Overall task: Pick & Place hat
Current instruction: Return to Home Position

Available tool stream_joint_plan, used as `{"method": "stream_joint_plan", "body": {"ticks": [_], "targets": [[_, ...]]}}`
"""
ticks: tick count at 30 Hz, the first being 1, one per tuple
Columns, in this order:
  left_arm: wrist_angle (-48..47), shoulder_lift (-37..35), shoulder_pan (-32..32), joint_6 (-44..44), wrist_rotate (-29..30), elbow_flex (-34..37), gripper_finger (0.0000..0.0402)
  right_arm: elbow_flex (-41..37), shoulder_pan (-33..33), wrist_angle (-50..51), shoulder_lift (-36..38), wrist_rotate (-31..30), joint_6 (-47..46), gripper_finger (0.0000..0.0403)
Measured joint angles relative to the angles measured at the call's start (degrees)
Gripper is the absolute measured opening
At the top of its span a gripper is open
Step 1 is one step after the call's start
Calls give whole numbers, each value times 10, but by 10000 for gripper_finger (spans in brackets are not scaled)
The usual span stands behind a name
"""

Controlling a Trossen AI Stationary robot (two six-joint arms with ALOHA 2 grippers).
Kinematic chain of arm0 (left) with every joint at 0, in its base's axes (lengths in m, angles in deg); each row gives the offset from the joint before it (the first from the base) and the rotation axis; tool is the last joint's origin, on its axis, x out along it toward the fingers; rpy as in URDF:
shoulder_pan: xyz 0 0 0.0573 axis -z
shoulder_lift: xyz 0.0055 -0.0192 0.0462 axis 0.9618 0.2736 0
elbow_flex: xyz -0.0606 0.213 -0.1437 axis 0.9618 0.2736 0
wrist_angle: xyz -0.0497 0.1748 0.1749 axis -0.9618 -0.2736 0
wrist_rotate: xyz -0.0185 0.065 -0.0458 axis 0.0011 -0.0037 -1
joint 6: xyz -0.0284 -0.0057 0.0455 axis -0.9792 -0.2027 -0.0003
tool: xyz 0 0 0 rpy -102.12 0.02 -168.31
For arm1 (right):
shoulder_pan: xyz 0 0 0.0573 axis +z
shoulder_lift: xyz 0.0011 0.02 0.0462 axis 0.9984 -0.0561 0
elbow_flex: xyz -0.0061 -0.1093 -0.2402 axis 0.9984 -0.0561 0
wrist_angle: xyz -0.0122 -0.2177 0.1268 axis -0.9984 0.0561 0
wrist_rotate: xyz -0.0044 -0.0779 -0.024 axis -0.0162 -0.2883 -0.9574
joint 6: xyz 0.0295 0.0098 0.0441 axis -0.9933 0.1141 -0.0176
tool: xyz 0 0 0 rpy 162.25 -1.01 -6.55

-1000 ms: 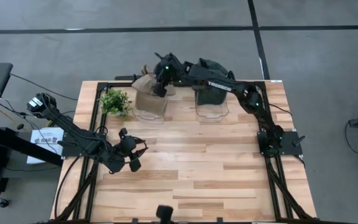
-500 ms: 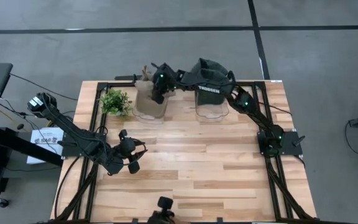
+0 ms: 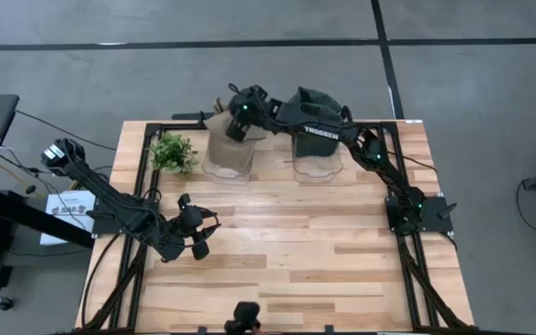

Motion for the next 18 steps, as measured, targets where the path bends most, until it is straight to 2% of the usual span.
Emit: {"method": "stream_joint_plan", "body": {"ticks": [4,7,13,15,18], "targets": [[0,0,0,2,0,0,158,0,21,12,17,18,27,0],[0,0,0,2,0,0,158,0,32,68,32,24,46,0],[0,0,6,11,0,0,158,0,41,203,83,100,32,0],[0,0,15,21,2,0,158,0,46,222,105,125,21,0],[0,0,42,26,35,0,158,0,59,238,131,180,15,0]]}}
